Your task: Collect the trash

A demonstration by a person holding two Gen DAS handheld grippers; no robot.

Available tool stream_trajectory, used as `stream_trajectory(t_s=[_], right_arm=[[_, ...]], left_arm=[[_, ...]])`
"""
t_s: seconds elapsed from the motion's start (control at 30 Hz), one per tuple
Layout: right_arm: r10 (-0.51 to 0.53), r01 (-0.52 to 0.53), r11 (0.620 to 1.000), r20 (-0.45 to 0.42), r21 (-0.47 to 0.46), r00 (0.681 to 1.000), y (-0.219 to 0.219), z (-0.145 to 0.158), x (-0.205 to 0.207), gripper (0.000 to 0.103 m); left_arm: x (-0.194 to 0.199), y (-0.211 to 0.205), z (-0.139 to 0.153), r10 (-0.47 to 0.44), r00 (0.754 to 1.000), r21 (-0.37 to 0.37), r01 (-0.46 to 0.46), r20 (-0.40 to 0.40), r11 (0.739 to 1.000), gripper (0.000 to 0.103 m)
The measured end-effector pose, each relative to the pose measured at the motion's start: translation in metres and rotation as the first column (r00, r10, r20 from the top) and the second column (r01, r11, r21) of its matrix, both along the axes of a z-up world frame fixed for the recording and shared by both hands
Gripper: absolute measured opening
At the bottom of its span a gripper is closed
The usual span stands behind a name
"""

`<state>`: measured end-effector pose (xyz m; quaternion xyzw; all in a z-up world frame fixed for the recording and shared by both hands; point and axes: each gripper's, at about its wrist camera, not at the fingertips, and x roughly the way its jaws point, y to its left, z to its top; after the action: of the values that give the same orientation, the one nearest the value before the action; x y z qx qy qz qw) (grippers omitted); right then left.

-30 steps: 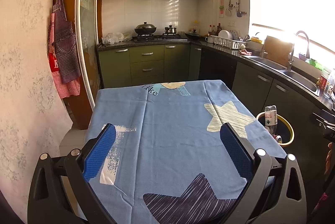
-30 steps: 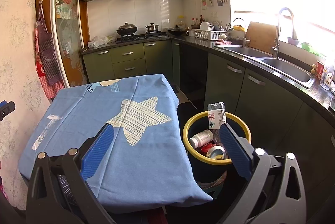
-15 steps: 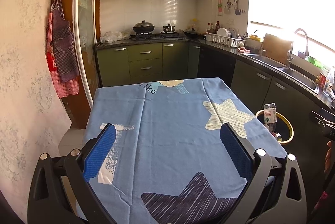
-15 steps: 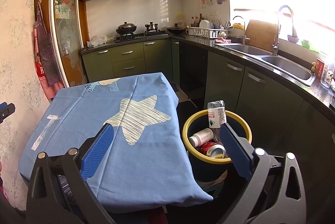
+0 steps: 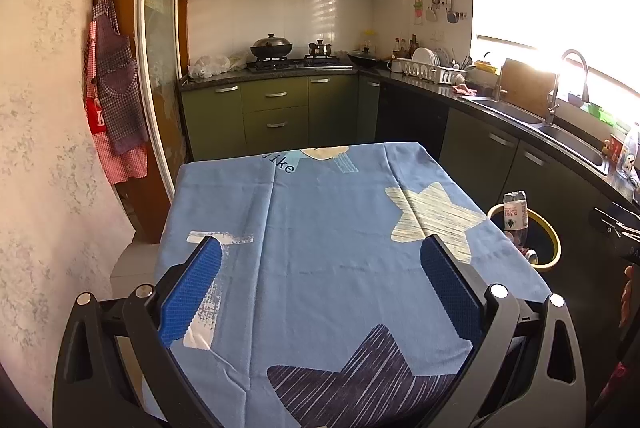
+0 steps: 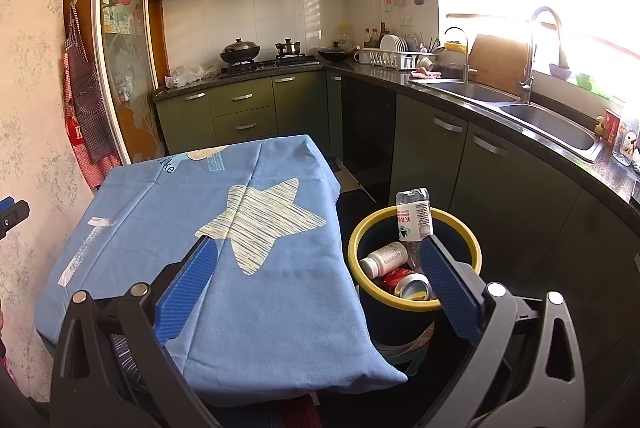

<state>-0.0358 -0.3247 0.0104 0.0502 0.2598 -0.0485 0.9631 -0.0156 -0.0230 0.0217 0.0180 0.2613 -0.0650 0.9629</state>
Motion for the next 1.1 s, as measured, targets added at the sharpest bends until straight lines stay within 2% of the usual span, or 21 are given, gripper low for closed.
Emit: stream_trajectory(t_s=[1.1], right_arm=[[-0.004,0.004,1.0,-0.013,0.002,1.0,0.0011,-0.0069,0.0036,0.096]], left_arm=[[0.0017,-0.0016,-0.0067,-0.006,1.0,0.002,0.006,-0.017,1.0,0.098]])
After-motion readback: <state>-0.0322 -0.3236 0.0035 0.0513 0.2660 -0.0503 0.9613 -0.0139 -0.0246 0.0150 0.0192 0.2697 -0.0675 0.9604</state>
